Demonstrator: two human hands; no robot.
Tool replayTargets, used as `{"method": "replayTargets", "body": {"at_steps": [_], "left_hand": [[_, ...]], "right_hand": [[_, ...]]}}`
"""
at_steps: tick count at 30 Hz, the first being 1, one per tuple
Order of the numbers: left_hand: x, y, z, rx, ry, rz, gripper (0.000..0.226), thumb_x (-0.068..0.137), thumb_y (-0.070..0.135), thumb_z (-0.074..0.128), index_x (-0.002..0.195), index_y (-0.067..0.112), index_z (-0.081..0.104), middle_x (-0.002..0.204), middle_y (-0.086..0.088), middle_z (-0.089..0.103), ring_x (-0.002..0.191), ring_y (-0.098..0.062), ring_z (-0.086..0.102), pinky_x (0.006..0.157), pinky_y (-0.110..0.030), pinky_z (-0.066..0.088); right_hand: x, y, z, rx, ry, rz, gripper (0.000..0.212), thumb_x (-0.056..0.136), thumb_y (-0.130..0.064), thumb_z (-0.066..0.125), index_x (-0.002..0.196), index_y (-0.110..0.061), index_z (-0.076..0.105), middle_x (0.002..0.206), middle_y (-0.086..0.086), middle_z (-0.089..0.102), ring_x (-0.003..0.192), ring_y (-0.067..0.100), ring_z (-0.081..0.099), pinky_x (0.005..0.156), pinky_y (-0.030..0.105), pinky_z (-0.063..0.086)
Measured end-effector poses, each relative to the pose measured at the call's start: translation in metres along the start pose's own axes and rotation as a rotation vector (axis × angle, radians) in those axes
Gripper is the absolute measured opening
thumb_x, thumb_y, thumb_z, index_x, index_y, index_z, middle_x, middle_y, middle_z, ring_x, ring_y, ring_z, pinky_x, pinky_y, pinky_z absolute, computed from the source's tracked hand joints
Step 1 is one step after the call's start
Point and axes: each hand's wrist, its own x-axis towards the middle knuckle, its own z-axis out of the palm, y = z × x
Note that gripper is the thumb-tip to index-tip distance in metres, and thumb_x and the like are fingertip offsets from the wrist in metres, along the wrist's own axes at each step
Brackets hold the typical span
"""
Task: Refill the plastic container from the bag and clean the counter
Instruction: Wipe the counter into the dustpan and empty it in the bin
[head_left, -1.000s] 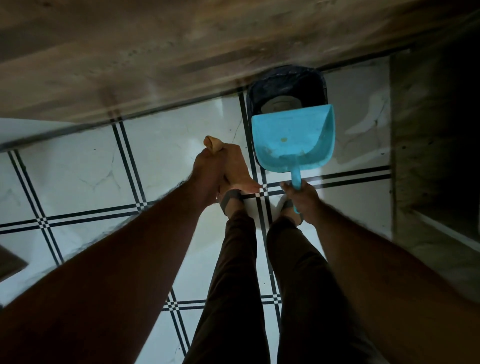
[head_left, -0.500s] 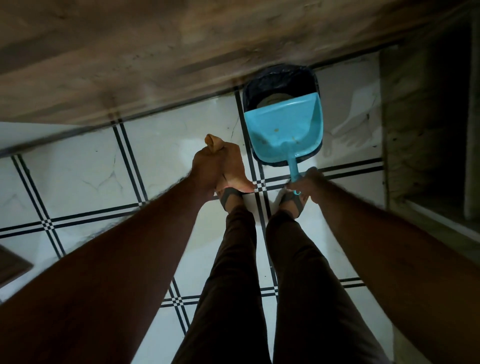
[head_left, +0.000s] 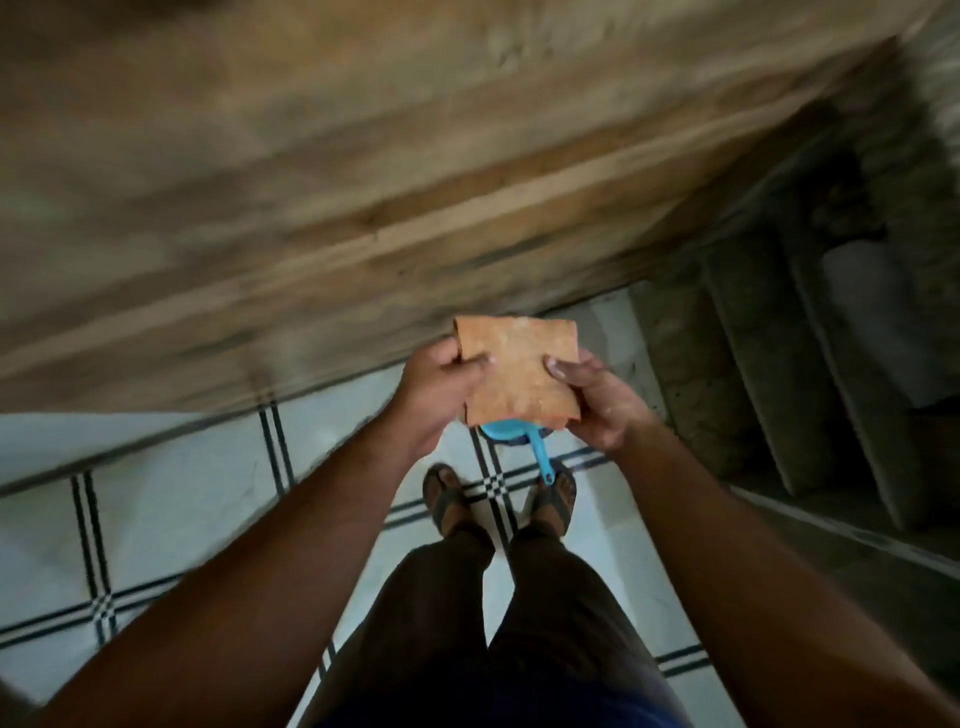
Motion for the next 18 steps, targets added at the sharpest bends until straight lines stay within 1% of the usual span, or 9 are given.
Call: {"method": "replayTargets", "body": {"at_steps": [2, 5, 6, 8, 10, 11, 14, 16, 18], "left_hand": [[-0.015, 0.026, 0.005, 0.045, -0.043, 0.050, 0.021, 0.101, 0.003, 0.070, 0.119, 0.009, 0.077, 0.112, -0.008, 0.080, 0.096, -0.019, 0.075, 0.089, -0.039, 0.063], [-0.042, 0.066, 0.019, 0.094, -0.086, 0.078, 0.020, 0.099, 0.003, 0.072, 0.119, 0.004, 0.076, 0.103, -0.007, 0.081, 0.089, -0.018, 0.074, 0.070, -0.025, 0.061], [-0.050, 0.076, 0.027, 0.117, -0.106, 0.081, 0.020, 0.098, 0.003, 0.073, 0.118, 0.004, 0.076, 0.103, -0.008, 0.082, 0.087, -0.019, 0.074, 0.068, -0.024, 0.060], [-0.063, 0.091, 0.043, 0.163, -0.151, 0.067, 0.022, 0.097, 0.005, 0.075, 0.118, 0.007, 0.076, 0.105, -0.010, 0.083, 0.088, -0.022, 0.077, 0.073, -0.030, 0.062], [-0.075, 0.104, 0.065, 0.249, -0.212, 0.061, 0.021, 0.096, 0.009, 0.077, 0.117, 0.013, 0.076, 0.103, -0.009, 0.083, 0.093, -0.025, 0.079, 0.082, -0.041, 0.065], [-0.082, 0.110, 0.080, 0.287, -0.241, 0.078, 0.020, 0.096, 0.011, 0.077, 0.115, 0.016, 0.076, 0.103, -0.008, 0.083, 0.095, -0.026, 0.080, 0.084, -0.044, 0.065], [-0.101, 0.126, 0.138, 0.372, -0.284, 0.192, 0.018, 0.097, 0.010, 0.075, 0.112, 0.019, 0.075, 0.101, -0.005, 0.082, 0.092, -0.022, 0.080, 0.076, -0.039, 0.066], [-0.113, 0.137, 0.188, 0.424, -0.364, 0.289, 0.018, 0.097, 0.008, 0.074, 0.110, 0.020, 0.074, 0.105, -0.006, 0.082, 0.096, -0.024, 0.079, 0.082, -0.044, 0.067], [-0.123, 0.147, 0.237, 0.485, -0.436, 0.366, 0.020, 0.096, 0.009, 0.075, 0.113, 0.018, 0.074, 0.107, -0.006, 0.081, 0.100, -0.026, 0.078, 0.089, -0.047, 0.065]], "right_hand": [[-0.034, -0.024, 0.011, -0.024, 0.078, -0.106, 0.045, 0.086, -0.001, 0.075, 0.129, -0.005, 0.065, 0.115, 0.018, 0.075, 0.099, 0.031, 0.073, 0.079, 0.042, 0.067], [-0.092, -0.050, 0.024, -0.075, 0.217, -0.167, 0.055, 0.086, 0.000, 0.076, 0.138, 0.006, 0.059, 0.121, 0.026, 0.071, 0.104, 0.039, 0.069, 0.086, 0.053, 0.064], [-0.112, -0.056, 0.026, -0.099, 0.272, -0.184, 0.053, 0.087, 0.000, 0.077, 0.137, 0.007, 0.060, 0.122, 0.028, 0.070, 0.104, 0.041, 0.069, 0.091, 0.059, 0.061], [-0.151, -0.063, 0.027, -0.139, 0.403, -0.204, 0.038, 0.093, -0.002, 0.076, 0.129, 0.002, 0.068, 0.122, 0.025, 0.075, 0.100, 0.038, 0.075, 0.096, 0.066, 0.059], [-0.191, -0.066, 0.025, -0.192, 0.555, -0.239, 0.027, 0.094, -0.008, 0.078, 0.121, -0.007, 0.074, 0.113, 0.016, 0.080, 0.097, 0.030, 0.080, 0.091, 0.059, 0.064], [-0.207, -0.068, 0.020, -0.228, 0.629, -0.274, 0.025, 0.094, -0.010, 0.079, 0.118, -0.011, 0.075, 0.110, 0.011, 0.081, 0.097, 0.026, 0.081, 0.089, 0.055, 0.066], [-0.252, -0.072, 0.003, -0.286, 0.834, -0.425, 0.018, 0.089, -0.017, 0.085, 0.106, -0.021, 0.080, 0.101, 0.002, 0.083, 0.091, 0.020, 0.082, 0.080, 0.050, 0.068], [-0.283, -0.079, -0.016, -0.247, 0.962, -0.511, 0.015, 0.088, -0.018, 0.086, 0.102, -0.020, 0.081, 0.095, 0.000, 0.083, 0.086, 0.018, 0.082, 0.074, 0.044, 0.069], [-0.316, -0.087, -0.039, -0.190, 1.058, -0.578, 0.010, 0.091, -0.015, 0.083, 0.100, -0.016, 0.081, 0.091, 0.001, 0.083, 0.083, 0.017, 0.081, 0.071, 0.037, 0.068]]}}
